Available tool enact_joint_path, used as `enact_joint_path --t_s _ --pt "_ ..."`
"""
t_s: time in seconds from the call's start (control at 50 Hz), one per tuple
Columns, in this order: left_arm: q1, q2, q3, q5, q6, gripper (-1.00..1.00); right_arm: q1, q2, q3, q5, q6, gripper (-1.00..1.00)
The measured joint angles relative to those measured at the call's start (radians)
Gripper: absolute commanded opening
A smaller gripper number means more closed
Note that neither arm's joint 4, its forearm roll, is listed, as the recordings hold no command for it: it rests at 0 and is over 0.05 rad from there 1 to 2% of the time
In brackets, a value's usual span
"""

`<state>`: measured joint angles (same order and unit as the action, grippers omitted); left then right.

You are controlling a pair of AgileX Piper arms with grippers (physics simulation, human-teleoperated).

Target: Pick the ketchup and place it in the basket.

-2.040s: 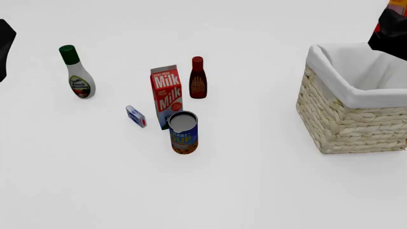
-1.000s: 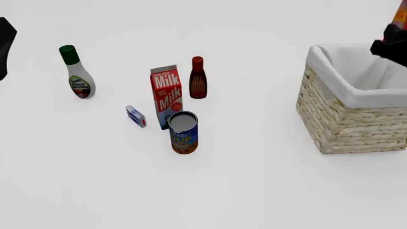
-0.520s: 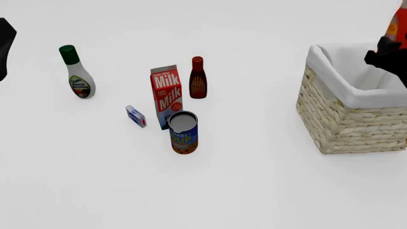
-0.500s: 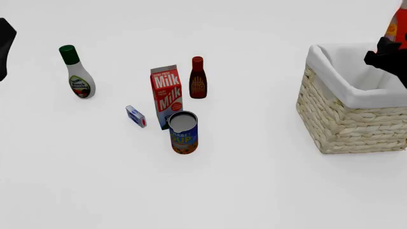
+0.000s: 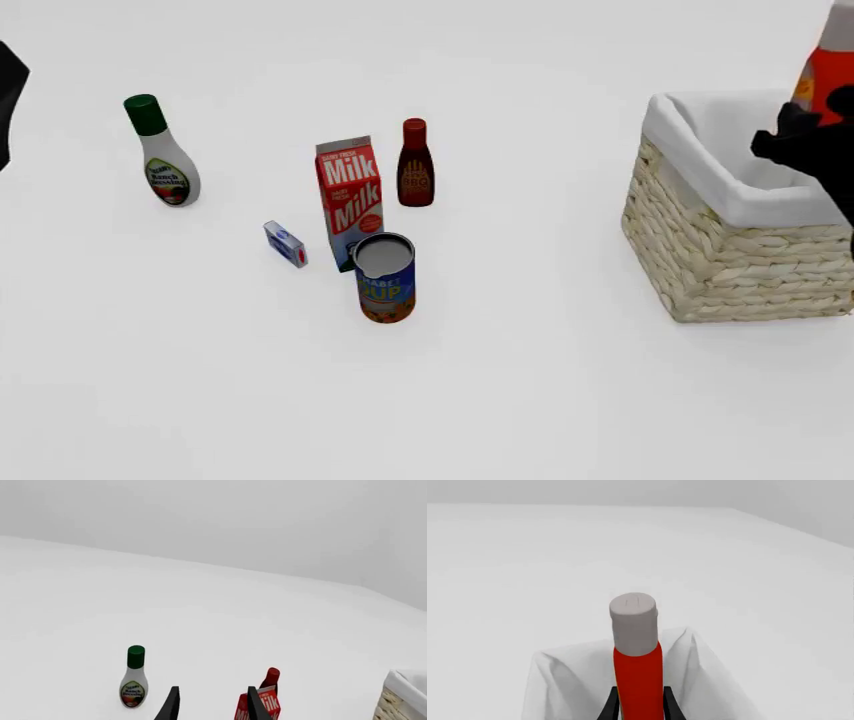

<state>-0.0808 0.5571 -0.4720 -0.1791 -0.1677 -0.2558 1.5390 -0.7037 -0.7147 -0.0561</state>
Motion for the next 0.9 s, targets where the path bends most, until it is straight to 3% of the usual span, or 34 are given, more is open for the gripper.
enact_joint_path --t_s 0.12,0.14,0.54,0.9 --pt "0.002 -0.003 0.000 0.003 -0.001 1.00 0.000 0.006 -0.004 -0.006 -0.005 -1.00" --pt "0.002 -0.004 0.000 0.003 -0.002 1.00 0.000 0.007 -0.005 -0.006 -0.005 1.00" --pt "0.002 -0.013 -0.002 0.010 -0.005 1.00 -0.002 -0.011 -0.005 0.011 -0.002 1.00" --pt "-0.001 -0.015 -0.009 0.015 -0.008 1.00 0.038 -0.189 0.002 0.102 0.007 1.00"
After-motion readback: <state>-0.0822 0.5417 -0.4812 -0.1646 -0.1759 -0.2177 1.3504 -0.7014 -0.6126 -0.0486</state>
